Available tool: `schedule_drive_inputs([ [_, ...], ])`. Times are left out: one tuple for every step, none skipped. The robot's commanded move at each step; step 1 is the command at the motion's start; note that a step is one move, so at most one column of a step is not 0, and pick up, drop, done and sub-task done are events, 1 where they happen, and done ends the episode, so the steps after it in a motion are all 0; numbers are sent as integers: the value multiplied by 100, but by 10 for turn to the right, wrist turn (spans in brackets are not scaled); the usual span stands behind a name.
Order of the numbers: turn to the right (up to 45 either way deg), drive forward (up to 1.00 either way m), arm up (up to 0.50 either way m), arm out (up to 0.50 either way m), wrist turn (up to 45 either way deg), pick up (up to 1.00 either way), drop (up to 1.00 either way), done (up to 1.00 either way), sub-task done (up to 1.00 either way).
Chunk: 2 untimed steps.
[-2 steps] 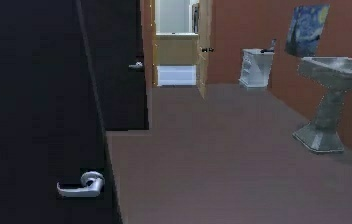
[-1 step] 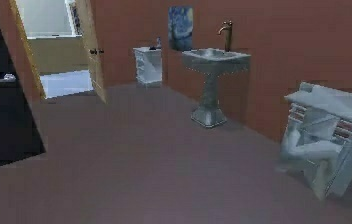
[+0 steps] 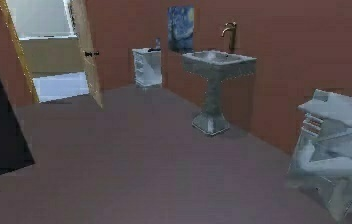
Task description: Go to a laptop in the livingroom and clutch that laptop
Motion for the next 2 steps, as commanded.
schedule_drive_inputs([
  [450, 0, 0, 0, 0, 0, 0, 0, 0],
  [450, 0, 0, 0, 0, 0, 0, 0, 0],
])
